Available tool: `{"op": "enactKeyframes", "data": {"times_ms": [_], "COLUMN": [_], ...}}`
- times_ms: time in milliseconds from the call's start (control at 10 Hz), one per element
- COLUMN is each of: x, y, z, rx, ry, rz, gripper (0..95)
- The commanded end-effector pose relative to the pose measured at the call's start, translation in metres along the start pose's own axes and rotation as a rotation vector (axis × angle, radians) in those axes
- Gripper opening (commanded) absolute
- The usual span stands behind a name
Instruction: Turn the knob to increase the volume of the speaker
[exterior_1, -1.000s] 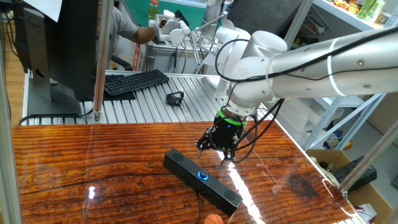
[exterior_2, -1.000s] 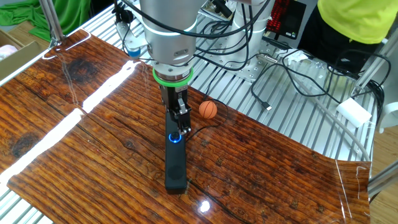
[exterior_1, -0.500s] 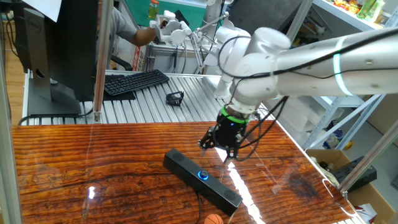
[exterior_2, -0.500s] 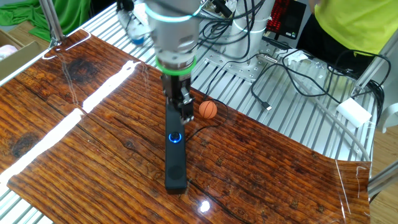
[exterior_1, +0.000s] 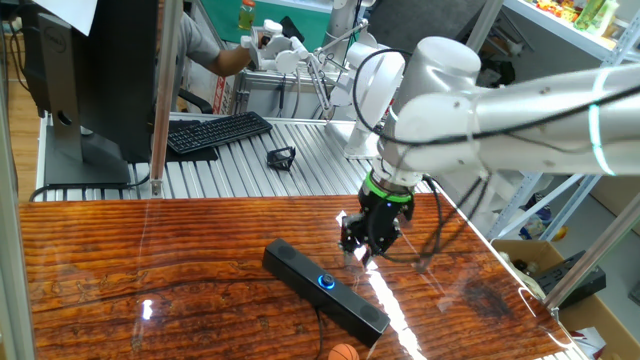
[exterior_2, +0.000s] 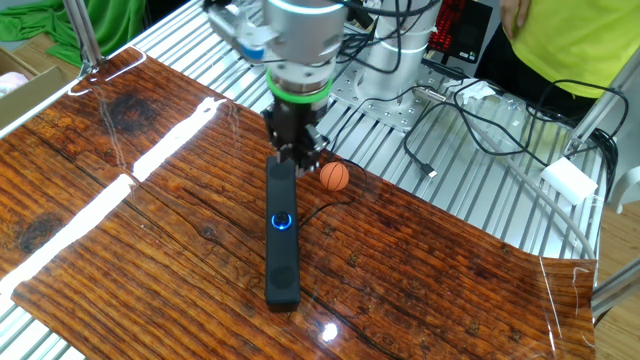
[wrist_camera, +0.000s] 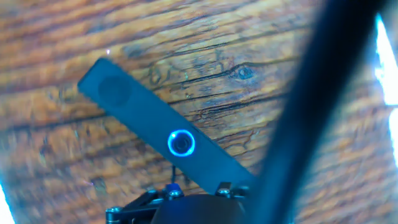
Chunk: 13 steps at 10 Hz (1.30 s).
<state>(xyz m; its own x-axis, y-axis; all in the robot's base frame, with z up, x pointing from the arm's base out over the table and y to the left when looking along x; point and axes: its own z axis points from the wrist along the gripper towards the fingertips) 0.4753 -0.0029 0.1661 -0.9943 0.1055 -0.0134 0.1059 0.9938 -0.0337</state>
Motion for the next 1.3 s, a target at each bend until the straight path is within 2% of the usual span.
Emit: {"op": "enactKeyframes", "data": {"times_ms": [100, 500, 600, 800, 1300], "x": [0.0122, 0.0121, 0.0121, 0.012, 0.012], "y": [-0.0042, -0.004, -0.0039, -0.0038, -0.0033], "z": [-0.0075, -0.0072, -0.0072, -0.0069, -0.0067], "rx": [0.071, 0.075, 0.088, 0.074, 0.07], "ry": [-0.045, -0.031, -0.03, -0.028, -0.015], "rz": [-0.351, -0.351, -0.351, -0.351, -0.35], "gripper": [0.0, 0.0, 0.0, 0.0, 0.0]}}
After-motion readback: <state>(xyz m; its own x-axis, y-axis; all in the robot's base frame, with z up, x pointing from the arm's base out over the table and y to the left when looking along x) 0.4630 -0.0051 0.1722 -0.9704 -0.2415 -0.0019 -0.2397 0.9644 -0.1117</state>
